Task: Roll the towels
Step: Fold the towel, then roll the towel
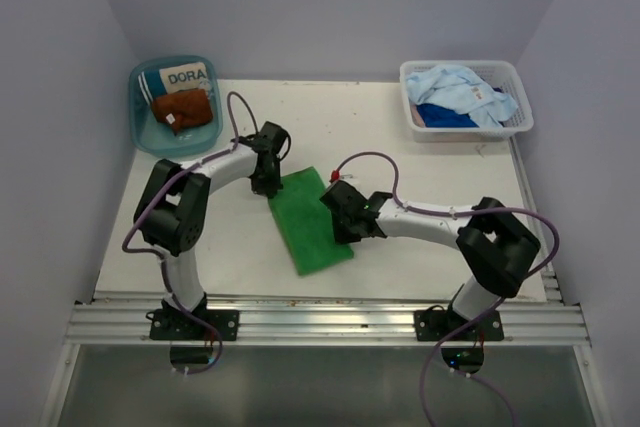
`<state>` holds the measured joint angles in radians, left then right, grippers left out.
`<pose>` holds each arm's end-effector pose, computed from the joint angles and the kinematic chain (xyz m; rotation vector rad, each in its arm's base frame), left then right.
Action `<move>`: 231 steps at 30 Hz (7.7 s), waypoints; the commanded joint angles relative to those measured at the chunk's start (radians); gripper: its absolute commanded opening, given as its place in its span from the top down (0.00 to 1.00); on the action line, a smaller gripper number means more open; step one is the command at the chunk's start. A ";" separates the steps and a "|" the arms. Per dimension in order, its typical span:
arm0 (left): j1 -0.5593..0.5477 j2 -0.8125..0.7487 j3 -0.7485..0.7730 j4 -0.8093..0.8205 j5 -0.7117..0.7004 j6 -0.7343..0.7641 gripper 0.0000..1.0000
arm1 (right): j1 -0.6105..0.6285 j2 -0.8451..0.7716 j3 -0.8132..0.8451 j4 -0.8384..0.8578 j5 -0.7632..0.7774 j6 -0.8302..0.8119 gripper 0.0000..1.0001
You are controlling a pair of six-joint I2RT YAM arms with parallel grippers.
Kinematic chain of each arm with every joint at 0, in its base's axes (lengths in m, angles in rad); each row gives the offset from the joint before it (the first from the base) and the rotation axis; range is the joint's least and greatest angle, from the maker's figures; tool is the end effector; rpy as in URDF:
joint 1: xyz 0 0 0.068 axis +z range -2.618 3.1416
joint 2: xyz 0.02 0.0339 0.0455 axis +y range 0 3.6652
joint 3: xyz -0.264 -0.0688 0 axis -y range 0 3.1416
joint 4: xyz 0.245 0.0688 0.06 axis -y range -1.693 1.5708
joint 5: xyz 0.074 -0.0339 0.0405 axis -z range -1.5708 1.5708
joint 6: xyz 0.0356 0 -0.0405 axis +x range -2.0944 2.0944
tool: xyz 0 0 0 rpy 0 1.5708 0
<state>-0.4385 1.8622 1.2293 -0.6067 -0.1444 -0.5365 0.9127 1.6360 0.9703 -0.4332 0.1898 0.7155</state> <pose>0.3321 -0.1501 0.1665 -0.1699 2.7770 -0.0400 0.1989 0.2463 0.1758 -0.2018 2.6605 0.2920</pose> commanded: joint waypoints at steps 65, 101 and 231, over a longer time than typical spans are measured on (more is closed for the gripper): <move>-0.198 -0.551 -0.639 0.272 0.439 -0.168 0.44 | 0.046 -0.233 -0.254 0.152 -0.075 0.099 0.55; -0.240 -0.495 -0.680 0.277 0.411 -0.206 0.76 | 0.060 -0.200 -0.294 0.192 -0.121 0.093 0.63; -0.039 -0.251 0.023 0.056 0.259 -0.085 0.77 | 0.224 0.039 0.289 -0.104 0.160 -0.272 0.53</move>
<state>-0.5163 1.6566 1.2381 -0.5125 0.1493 -0.6430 1.0851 1.6108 1.1706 -0.4587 0.2554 0.5468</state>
